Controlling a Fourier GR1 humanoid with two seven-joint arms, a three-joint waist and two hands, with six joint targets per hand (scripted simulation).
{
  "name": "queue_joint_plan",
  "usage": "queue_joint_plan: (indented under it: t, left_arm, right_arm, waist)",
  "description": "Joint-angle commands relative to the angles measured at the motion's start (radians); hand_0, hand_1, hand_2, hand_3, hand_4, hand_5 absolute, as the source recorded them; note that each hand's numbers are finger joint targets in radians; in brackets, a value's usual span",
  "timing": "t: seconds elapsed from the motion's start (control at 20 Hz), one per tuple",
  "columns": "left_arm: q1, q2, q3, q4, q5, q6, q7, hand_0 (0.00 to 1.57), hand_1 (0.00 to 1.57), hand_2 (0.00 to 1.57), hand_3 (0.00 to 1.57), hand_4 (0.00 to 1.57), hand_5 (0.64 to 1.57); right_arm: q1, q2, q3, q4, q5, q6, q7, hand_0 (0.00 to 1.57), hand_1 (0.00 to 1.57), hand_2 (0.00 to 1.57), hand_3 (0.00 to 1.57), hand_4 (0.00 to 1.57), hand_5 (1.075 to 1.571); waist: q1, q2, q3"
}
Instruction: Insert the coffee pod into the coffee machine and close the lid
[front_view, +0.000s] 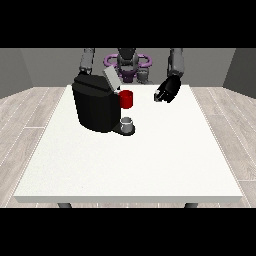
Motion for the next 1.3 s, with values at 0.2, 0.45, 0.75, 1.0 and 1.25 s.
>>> queue_joint_plan:
  t: [0.2, 0.45, 0.75, 1.0, 1.25]
  left_arm:
    - [-0.069, -0.04, -0.008, -0.08, -0.002, -0.134, 0.078, 1.4, 1.4, 1.39, 1.33, 0.54, 1.571]
    - [-0.133, -0.039, 0.024, -0.071, 0.015, -0.193, 0.111, 1.42, 1.42, 1.4, 1.34, 0.56, 1.571]
    - [-0.29, 0.005, 0.134, -0.032, 0.078, -0.239, 0.177, 0.98, 0.98, 1.2, 1.37, 0.51, 1.571]
    - [-0.382, 0.024, 0.16, -0.039, 0.088, -0.26, 0.202, 1.2, 1.2, 1.24, 1.26, 0.49, 1.571]
    - [-0.479, 0.051, 0.166, -0.045, 0.077, -0.268, 0.23, 1.16, 1.16, 1.25, 1.27, 0.48, 1.571]
  right_arm:
    - [-0.006, -0.008, -0.036, 0.077, -0.015, -0.001, -0.021, 0.0, 0.0, 0.0, 0.0, 0.0, 1.571]
    - [0.008, 0.033, -0.003, 0.028, -0.027, 0.011, -0.041, 0.0, 0.0, 0.0, 0.0, 0.0, 1.571]
    - [-0.068, 0.039, 0.021, -0.057, -0.009, 0.001, 0.048, 0.0, 0.0, 0.0, 0.0, 0.0, 1.571]
    - [-0.114, 0.011, -0.002, -0.041, -0.002, -0.008, 0.026, 0.0, 0.0, 0.0, 0.0, 0.0, 1.571]
    - [-0.171, -0.028, -0.07, -0.023, -0.05, 0.011, -0.018, 0.0, 0.0, 0.0, 0.0, 0.26, 1.571]
  waist:
    - [0.03, -0.073, 0.0002]
    - [-0.017, -0.074, 0.0002]
    - [-0.108, -0.049, -0.0003]
    - [-0.109, 0.025, -0.0001]
    - [-0.13, 0.1, 0.0005]
